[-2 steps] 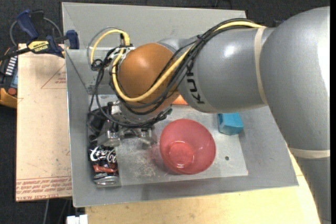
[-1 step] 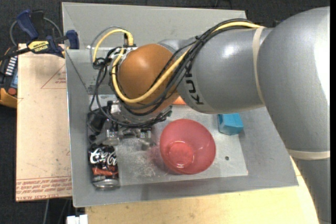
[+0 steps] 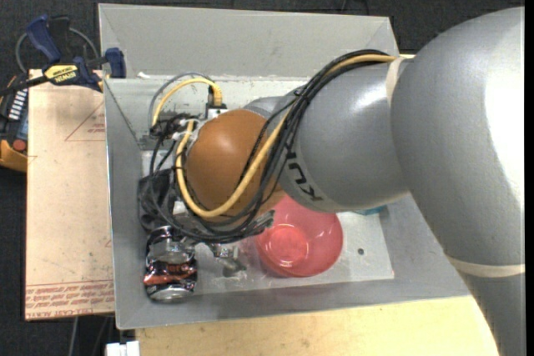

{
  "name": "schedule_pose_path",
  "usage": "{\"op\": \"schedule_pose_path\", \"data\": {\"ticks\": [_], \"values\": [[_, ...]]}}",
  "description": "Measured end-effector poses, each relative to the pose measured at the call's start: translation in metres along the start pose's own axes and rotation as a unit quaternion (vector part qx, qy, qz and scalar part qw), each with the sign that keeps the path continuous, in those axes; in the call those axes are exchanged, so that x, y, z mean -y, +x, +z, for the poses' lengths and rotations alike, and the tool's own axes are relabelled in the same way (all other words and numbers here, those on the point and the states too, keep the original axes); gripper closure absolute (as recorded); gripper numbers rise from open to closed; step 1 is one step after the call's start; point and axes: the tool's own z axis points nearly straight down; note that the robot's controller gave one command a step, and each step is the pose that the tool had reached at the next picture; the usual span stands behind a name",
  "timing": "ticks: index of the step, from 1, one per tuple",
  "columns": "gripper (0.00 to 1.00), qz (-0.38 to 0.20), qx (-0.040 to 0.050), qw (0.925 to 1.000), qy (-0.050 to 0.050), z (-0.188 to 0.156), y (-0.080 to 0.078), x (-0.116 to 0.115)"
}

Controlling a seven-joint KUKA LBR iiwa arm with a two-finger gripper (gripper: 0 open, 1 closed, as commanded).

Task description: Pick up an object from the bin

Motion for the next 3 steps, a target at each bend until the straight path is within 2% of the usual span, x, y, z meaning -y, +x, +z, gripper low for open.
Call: {"op": "schedule_pose_path", "data": {"ticks": [1,2,3], "values": [[1.0,-0.231,0.0067,0.973,0.005,0.01,-0.035,0.074],[1.0,-0.231,0.0068,0.973,0.006,0.01,-0.035,0.074],[1.0,-0.21,0.009,0.9777,0.006,-0.144,-0.023,0.07]]}}
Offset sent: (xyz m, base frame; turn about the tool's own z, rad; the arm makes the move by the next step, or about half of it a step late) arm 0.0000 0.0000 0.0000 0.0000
